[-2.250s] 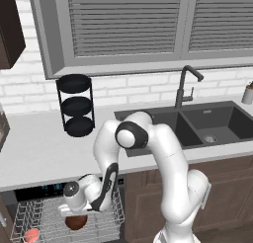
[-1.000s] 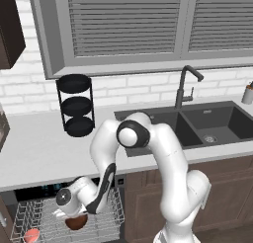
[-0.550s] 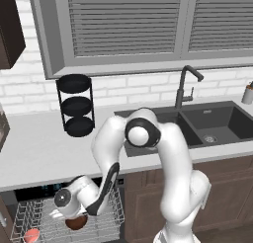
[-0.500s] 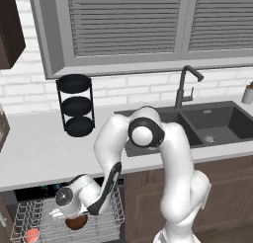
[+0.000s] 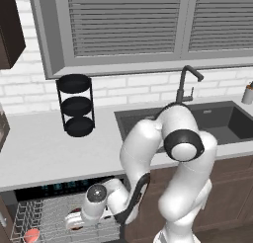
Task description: Pick up the cup and bowl from the counter, place them in the dishwasher, and close the dishwasher door.
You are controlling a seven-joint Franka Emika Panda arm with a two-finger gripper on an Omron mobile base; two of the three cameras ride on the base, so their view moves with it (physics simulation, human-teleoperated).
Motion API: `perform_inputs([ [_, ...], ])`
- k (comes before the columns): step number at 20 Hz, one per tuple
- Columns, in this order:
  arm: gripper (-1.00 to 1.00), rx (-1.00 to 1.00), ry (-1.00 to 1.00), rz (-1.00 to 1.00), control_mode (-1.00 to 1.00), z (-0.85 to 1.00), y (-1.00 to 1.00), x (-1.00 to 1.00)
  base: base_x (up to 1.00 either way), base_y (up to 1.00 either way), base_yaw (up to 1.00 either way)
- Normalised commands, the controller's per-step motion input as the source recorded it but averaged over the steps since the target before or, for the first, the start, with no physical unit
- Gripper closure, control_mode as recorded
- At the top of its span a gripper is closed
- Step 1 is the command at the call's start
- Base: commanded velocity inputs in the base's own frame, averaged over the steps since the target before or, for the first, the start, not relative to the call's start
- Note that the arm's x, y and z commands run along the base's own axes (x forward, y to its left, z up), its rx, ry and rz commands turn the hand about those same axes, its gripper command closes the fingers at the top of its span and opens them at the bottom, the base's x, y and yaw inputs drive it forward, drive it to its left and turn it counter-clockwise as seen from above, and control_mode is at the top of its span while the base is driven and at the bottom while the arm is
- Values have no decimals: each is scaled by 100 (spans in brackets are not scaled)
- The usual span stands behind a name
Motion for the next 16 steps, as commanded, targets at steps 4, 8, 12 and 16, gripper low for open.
perform_inputs([
  [4, -100, 0, 42, 1, -100, 100, 0, -24, 0, 0, 0],
  [8, -100, 1, 3, 0, -100, 100, 0, 0, 0, 0, 0],
  [12, -100, 0, 0, 0, -100, 100, 1, 0, 0, 0, 0],
  [16, -100, -1, 3, 0, -100, 100, 1, 0, 0, 0, 0],
])
